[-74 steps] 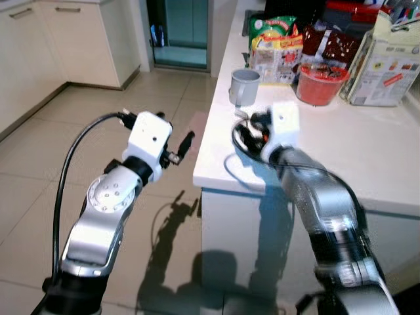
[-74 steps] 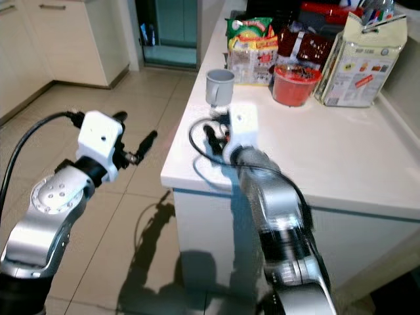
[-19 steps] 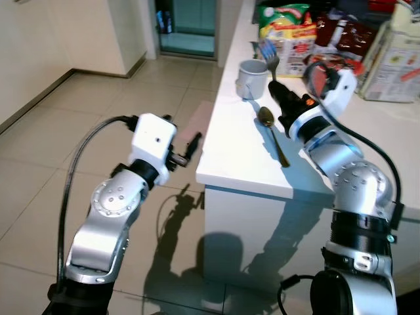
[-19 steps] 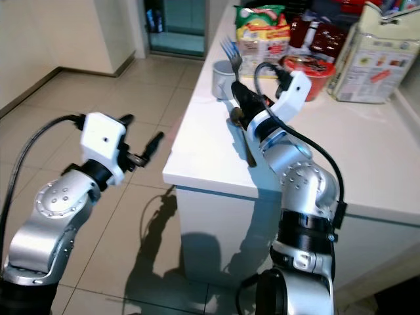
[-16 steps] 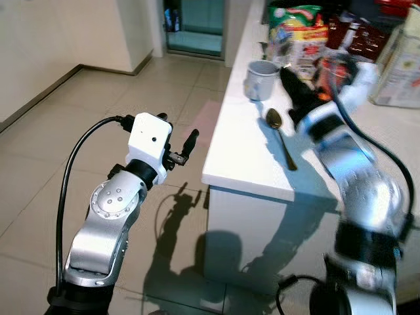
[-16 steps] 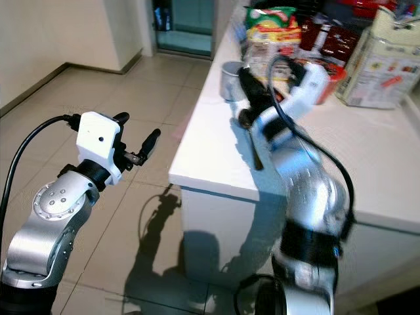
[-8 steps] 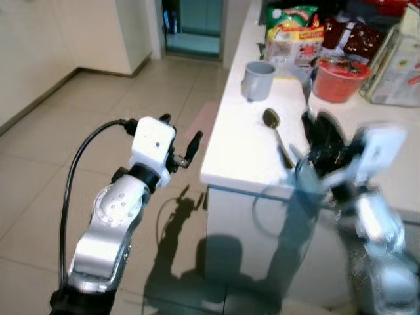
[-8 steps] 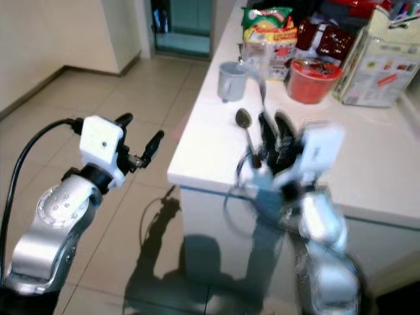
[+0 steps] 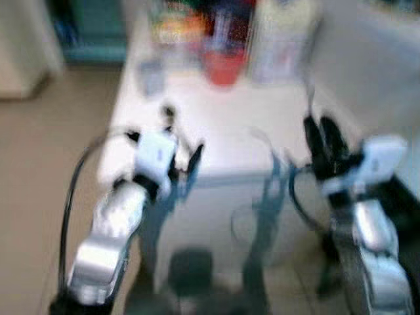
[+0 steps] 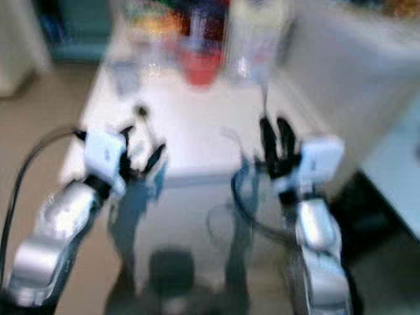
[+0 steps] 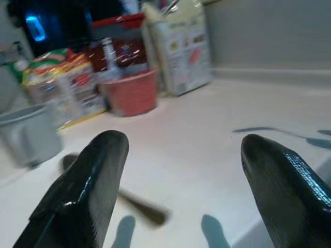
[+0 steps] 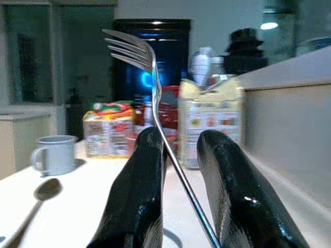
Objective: Setting the table
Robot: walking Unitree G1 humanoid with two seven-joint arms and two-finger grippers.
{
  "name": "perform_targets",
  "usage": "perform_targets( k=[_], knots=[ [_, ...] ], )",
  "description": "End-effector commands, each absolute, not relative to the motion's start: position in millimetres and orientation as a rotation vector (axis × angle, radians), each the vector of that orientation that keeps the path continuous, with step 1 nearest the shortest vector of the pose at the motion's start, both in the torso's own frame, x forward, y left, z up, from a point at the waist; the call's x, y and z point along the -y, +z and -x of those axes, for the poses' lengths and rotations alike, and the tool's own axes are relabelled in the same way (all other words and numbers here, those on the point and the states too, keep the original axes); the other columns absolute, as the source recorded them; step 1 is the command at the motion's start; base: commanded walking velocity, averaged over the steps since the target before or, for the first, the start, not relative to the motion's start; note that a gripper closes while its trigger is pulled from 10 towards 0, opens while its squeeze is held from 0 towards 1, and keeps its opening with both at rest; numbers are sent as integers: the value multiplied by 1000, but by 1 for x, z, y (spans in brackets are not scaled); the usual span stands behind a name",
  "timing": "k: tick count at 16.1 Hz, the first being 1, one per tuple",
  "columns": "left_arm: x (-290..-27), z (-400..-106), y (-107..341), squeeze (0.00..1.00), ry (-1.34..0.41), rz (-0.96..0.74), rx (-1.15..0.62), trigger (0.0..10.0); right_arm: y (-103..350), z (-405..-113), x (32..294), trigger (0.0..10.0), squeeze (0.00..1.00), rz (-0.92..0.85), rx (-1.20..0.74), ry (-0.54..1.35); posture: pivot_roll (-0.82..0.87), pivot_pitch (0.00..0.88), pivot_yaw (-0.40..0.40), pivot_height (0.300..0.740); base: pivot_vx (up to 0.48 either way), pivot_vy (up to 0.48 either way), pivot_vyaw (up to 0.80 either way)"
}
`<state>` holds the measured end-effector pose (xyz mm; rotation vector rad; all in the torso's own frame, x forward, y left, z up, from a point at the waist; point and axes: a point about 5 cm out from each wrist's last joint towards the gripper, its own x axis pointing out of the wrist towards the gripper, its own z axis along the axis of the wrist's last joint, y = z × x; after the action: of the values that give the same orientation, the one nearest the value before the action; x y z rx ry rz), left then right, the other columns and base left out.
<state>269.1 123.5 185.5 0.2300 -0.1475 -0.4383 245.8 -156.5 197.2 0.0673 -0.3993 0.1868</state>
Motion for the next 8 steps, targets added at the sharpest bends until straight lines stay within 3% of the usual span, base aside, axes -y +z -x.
perform_targets(
  k=[1,5,8],
  knots=[
    [-122,-269,190,0,-440,-233,169,10000,201,-245,157,10000,0,-53,423,194,15,0,-15,740,0,-431,-581],
    [-125,-276,195,0,-359,-223,189,10000,195,-252,149,10000,0,-15,356,243,13,0,-15,740,0,-428,0],
    [-128,-283,195,0,-295,-236,186,10000,193,-257,148,10000,0,111,345,219,8,0,-11,740,0,-417,0]
  ],
)
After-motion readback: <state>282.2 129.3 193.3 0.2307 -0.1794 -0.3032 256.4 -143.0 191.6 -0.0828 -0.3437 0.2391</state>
